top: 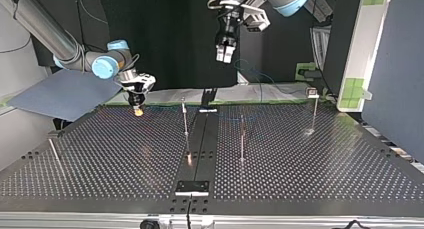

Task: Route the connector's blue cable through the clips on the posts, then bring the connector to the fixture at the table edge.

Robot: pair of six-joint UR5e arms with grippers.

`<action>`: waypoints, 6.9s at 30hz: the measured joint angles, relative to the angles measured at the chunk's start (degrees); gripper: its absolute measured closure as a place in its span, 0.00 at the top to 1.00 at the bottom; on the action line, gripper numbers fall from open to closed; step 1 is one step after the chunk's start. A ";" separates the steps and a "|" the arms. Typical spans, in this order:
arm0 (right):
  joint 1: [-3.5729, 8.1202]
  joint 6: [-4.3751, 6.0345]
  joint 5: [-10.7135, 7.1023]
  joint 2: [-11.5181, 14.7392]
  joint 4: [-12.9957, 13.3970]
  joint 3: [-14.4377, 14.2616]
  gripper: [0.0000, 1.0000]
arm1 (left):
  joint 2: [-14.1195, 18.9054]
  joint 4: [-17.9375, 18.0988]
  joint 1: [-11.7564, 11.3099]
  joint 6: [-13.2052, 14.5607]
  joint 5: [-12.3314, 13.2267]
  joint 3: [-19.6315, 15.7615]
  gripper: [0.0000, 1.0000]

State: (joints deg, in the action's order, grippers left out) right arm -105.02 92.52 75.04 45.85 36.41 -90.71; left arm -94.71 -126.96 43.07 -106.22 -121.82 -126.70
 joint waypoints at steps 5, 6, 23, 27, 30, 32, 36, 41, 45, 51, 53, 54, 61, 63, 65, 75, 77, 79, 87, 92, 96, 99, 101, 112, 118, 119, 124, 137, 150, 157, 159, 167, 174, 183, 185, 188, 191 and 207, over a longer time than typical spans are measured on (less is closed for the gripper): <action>0.52 0.09 2.20 0.01 -0.45 0.02 0.00 | -2.23 2.22 0.08 0.18 0.08 -2.32 1.00; 0.63 0.12 2.63 0.02 -0.50 0.03 0.00 | -2.62 2.60 0.12 0.21 0.11 -2.71 1.00; 1.86 0.38 7.06 5.41 -4.63 -0.03 0.00 | -10.09 9.52 0.55 0.93 -0.12 -10.37 1.00; 1.89 0.50 7.72 7.38 -6.59 -0.19 0.00 | -10.59 9.74 0.53 0.93 -0.12 -12.08 1.00; 1.81 0.63 7.97 9.18 -8.39 -0.64 0.00 | -10.67 9.77 0.53 0.98 -0.12 -13.70 1.00; 1.63 0.75 8.16 10.48 -9.54 -1.23 0.00 | -10.68 9.78 0.54 1.09 -0.12 -14.83 1.00; 1.39 1.39 8.47 12.60 -10.20 -2.58 0.00 | -10.69 9.74 0.54 1.42 -0.22 -15.81 1.00; 1.18 0.76 10.22 15.21 -11.38 -3.16 0.00 | -10.70 9.77 0.55 1.93 -0.64 -16.03 1.00; 1.45 -0.69 12.17 17.26 -11.97 -3.19 0.00 | -10.70 9.79 0.56 2.52 -0.71 -16.02 1.00; 2.12 -1.17 15.18 20.38 -12.00 -3.17 0.00 | -10.70 9.62 0.56 2.94 -0.87 -16.03 1.00; 2.33 -1.14 15.78 21.31 -12.16 -3.15 0.00 | -10.70 9.58 0.55 3.04 -1.02 -16.03 1.00; 2.46 -1.14 16.01 21.75 -12.32 -3.13 0.00 | -10.70 9.56 0.55 3.11 -1.07 -16.03 1.00; 3.98 -1.30 17.20 25.23 -14.47 -2.61 0.00 | -10.70 9.30 0.55 4.04 -1.54 -16.04 1.00; 4.36 -1.63 17.17 26.12 -15.04 -2.27 0.00 | -10.70 9.23 0.55 4.31 -1.78 -16.07 1.00; 4.66 -2.21 17.08 27.12 -15.84 -1.94 0.00 | -10.70 9.20 0.55 4.50 -1.93 -16.07 1.00; 5.98 -3.40 16.78 31.05 -18.12 -1.68 0.00 | -10.70 8.89 0.54 5.29 -2.64 -16.06 1.00; 6.46 -3.44 16.55 30.51 -18.00 -1.99 0.00 | -10.70 8.82 0.54 5.58 -2.91 -16.05 1.00; 6.98 -3.47 16.09 29.74 -17.50 -2.46 0.00 | -10.70 8.60 0.54 5.92 -3.03 -16.05 1.00; 9.75 -4.43 13.98 26.33 -15.18 -4.86 0.00 | -10.70 7.19 0.54 7.47 -3.65 -16.02 1.00; 12.27 -3.79 11.59 25.69 -12.73 -7.30 0.00 | -10.70 6.85 0.45 8.09 -3.95 -16.00 1.00; 14.46 -3.00 9.41 25.59 -10.56 -8.57 0.00 | -10.70 6.81 0.33 8.30 -3.98 -16.00 1.00; 16.25 -2.38 7.61 25.59 -9.41 -8.83 0.00 | -10.70 6.67 0.31 8.35 -4.02 -16.00 1.00; 17.37 -1.90 6.39 25.58 -8.88 -8.89 0.00 | -10.70 6.35 0.30 8.38 -4.35 -16.00 1.00; 19.10 -1.02 0.95 25.24 -8.56 -7.39 0.00 | -10.65 5.23 0.22 9.53 -5.72 -15.94 1.00; 19.10 -1.95 -1.84 23.19 -9.94 -5.34 0.00 | -10.63 5.03 0.20 9.71 -5.74 -15.73 1.00; 19.08 -2.12 -2.27 22.80 -10.04 -5.04 0.00 | -10.63 4.90 0.20 9.71 -5.74 -15.65 1.00; 18.97 -2.28 -4.80 20.86 -10.24 -3.50 0.00 | -10.64 4.28 0.15 10.10 -5.72 -15.19 1.00; 19.09 -2.48 -11.06 18.90 -12.78 0.75 0.00 | -10.65 4.08 0.08 11.14 -5.66 -14.81 1.00; 19.99 -4.07 -10.17 18.72 -16.37 2.81 0.00 | -10.63 3.26 -0.11 11.90 -5.74 -14.74 1.00; 20.56 -4.32 -9.91 18.71 -17.09 3.76 0.00 | -10.63 3.08 -0.15 12.00 -5.74 -14.59 1.00; 20.67 -4.36 -9.91 18.67 -17.11 3.89 0.00 | -10.64 3.07 -0.15 12.04 -5.75 -14.52 1.00; 20.67 -4.75 -10.18 17.23 -17.46 4.87 0.00 | -10.65 3.05 -0.16 12.26 -5.74 -14.31 1.00; 20.29 -5.23 -11.65 16.81 -17.54 5.71 0.00 | -10.64 3.03 -0.17 12.27 -5.74 -14.27 1.00; 20.17 -6.53 -12.99 16.82 -17.49 6.36 0.00 | -10.65 3.02 -0.30 12.27 -5.75 -14.26 1.00; 20.16 -7.05 -13.04 16.84 -17.58 6.42 0.00 | -10.65 3.02 -0.31 12.27 -5.75 -14.26 1.00; 20.17 -7.66 -13.06 16.87 -17.65 6.43 0.00 | -10.65 3.02 -0.32 12.27 -5.75 -14.26 1.00; 20.28 -8.09 -13.07 16.86 -17.67 6.44 0.00 | -10.64 3.02 -0.33 12.27 -5.74 -14.26 1.00; 20.60 -8.66 -13.50 16.78 -17.04 6.39 0.00 | -10.65 2.93 -0.35 12.27 -5.75 -14.28 1.00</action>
State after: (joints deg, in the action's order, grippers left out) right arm -84.43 83.86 61.54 62.62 19.37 -84.32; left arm -105.36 -124.03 42.72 -93.95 -127.57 -140.98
